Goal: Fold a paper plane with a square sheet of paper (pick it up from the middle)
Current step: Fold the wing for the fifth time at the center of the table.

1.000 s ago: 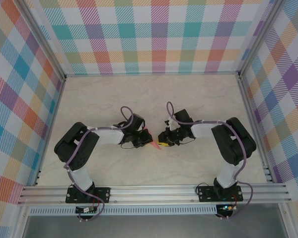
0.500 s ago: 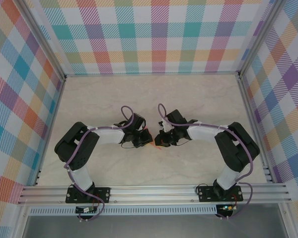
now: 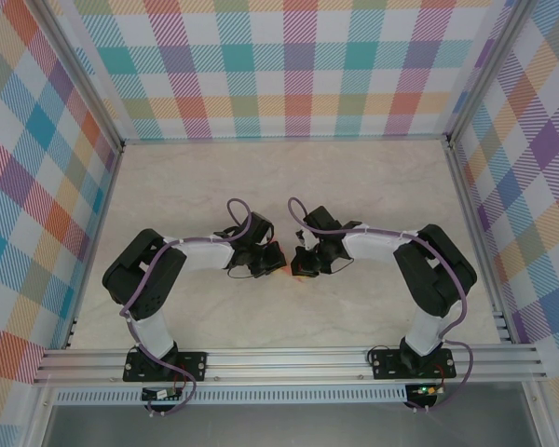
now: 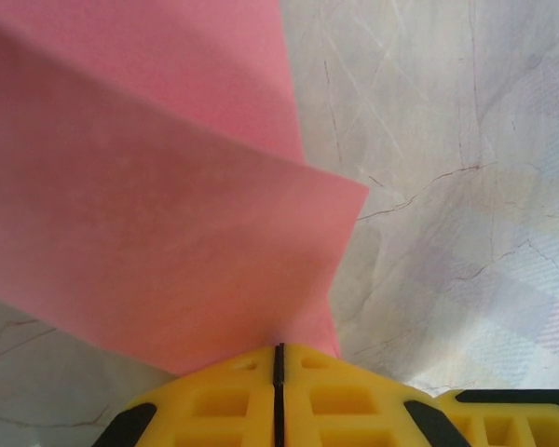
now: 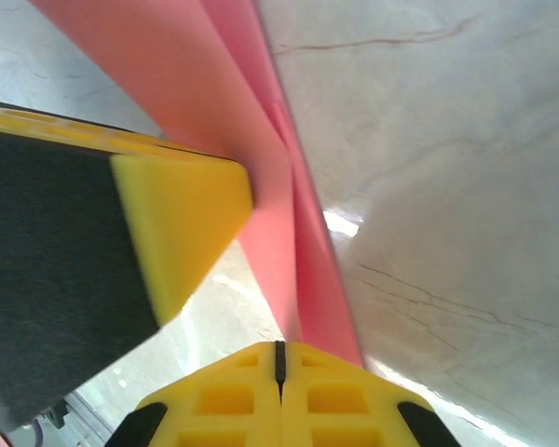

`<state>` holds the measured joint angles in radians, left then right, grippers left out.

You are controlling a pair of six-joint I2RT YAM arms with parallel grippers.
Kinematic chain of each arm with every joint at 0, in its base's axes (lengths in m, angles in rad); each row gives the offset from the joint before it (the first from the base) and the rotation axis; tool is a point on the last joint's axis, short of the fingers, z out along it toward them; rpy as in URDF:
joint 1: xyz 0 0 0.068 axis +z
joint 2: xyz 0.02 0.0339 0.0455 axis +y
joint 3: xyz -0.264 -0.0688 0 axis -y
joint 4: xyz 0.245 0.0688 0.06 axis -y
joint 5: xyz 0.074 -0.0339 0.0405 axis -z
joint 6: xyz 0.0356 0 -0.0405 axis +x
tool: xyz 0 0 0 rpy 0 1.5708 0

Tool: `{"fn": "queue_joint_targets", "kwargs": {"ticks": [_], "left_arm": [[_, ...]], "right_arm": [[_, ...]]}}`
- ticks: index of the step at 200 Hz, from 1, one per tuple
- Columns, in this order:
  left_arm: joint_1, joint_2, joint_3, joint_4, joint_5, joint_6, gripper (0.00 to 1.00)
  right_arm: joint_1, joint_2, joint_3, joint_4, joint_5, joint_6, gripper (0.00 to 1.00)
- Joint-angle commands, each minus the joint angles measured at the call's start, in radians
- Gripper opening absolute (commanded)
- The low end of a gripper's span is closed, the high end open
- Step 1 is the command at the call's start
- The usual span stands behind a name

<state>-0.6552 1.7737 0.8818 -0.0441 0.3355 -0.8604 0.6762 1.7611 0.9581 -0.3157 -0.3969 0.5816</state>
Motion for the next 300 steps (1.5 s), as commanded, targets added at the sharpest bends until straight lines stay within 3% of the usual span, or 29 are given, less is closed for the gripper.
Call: {"fn": "queue_joint_targets", "kwargs": {"ticks": [1,90,202,300], "left_arm": [[-0.003,0.049,-0.014,-0.123,-0.101,-0.009,0.09],[-0.003,0.062,0.0,-0.155,-0.116,-0.017,0.09],[-0.003,0.082,0.036,-0.226,-0.146,-0.025,0.08],[-0.004,0.09,0.044,-0.259,-0.156,-0.016,0.08]], "right_arm": [[0.003,0.024,0.021,-0.051,0.027,-0.024,0.03],[0.021,-0.031,0.019,-0.021,-0.013,-0.053,0.03],[0.065,0.032,0.076,-0.129,0.182,-0.048,0.03],[0.063,0.04,0.079,-0.154,0.231,-0.042,0.03]]}}
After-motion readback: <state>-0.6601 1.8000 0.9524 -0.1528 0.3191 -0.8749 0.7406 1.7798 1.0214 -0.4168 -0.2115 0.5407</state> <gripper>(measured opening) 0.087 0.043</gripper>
